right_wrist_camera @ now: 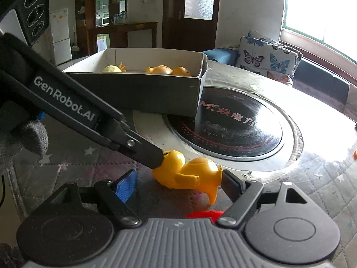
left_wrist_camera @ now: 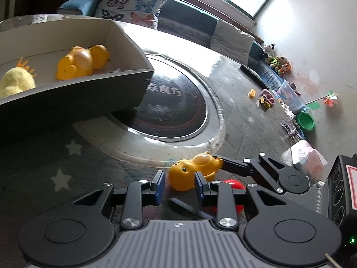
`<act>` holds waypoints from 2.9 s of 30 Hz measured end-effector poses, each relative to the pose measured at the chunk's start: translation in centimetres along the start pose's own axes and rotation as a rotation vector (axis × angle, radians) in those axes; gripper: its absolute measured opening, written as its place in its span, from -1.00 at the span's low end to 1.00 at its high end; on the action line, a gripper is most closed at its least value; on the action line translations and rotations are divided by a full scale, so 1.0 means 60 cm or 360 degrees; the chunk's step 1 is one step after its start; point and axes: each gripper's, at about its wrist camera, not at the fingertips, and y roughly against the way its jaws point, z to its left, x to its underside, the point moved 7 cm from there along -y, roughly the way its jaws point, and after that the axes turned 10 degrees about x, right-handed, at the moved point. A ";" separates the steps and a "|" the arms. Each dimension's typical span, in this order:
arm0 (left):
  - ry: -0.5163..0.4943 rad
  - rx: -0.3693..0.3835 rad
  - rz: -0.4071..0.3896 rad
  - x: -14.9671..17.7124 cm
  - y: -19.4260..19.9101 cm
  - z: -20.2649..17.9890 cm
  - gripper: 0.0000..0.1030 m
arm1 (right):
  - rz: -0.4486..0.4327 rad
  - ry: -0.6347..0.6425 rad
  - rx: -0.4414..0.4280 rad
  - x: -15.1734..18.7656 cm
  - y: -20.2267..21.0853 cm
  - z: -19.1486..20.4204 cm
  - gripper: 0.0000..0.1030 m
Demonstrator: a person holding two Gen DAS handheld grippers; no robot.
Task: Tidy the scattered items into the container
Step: 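Close the left gripper on the yellow duck while the right gripper clamps it, then carry the yellow duck with both grippers over the box and release it, then move both grippers down to the red ball on the table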
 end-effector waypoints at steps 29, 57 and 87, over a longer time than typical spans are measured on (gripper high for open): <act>-0.0144 0.0036 0.0038 -0.005 -0.028 -0.006 -0.29 | 0.0006 -0.0073 0.0057 0.007 -0.016 -0.009 0.34; -0.0096 -0.0152 -0.0248 -0.197 0.081 0.122 -0.30 | -0.0243 0.0041 -0.0074 -0.243 -0.128 0.065 0.34; -0.0057 -0.0142 -0.0273 -0.170 0.092 0.097 -0.30 | -0.0211 0.0067 -0.0010 -0.197 -0.082 0.054 0.53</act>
